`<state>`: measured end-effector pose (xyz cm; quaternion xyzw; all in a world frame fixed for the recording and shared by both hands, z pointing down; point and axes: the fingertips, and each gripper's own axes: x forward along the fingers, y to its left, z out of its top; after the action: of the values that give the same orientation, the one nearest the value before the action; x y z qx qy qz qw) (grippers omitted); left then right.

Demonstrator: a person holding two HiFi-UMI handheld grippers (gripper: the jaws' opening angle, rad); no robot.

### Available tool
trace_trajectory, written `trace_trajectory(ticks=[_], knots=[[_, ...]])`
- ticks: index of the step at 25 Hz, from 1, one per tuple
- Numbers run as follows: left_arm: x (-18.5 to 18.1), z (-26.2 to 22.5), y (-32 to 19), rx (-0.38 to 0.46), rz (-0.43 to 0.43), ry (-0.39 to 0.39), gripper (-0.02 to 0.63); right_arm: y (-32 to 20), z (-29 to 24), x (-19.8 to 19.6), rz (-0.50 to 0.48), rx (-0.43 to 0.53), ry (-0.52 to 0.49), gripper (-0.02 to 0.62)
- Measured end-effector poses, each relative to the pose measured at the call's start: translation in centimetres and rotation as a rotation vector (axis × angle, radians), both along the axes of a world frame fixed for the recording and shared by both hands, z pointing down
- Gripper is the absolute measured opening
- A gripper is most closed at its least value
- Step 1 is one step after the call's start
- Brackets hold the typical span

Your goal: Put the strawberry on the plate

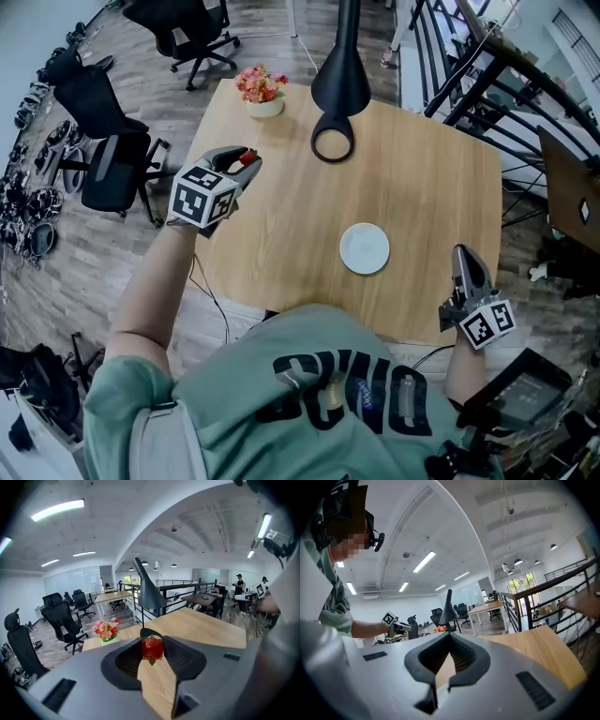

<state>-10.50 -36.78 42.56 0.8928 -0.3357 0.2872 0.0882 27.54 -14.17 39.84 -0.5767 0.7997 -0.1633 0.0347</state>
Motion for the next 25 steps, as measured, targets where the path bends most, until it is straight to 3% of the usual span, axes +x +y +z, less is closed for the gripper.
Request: trace_trajectory(ticks=[9,25], knots=[[4.6,-2.6,2.8,0.012,0.098,0.033,0.147,0.2,-1.4,0.2,-0.002,0.017,0.016,0.004],[14.4,0.2,8.1,-0.066,0.293,0.045,0.147,2.3,0.0,1.7,-0.005,-0.014,0.047,0.003]])
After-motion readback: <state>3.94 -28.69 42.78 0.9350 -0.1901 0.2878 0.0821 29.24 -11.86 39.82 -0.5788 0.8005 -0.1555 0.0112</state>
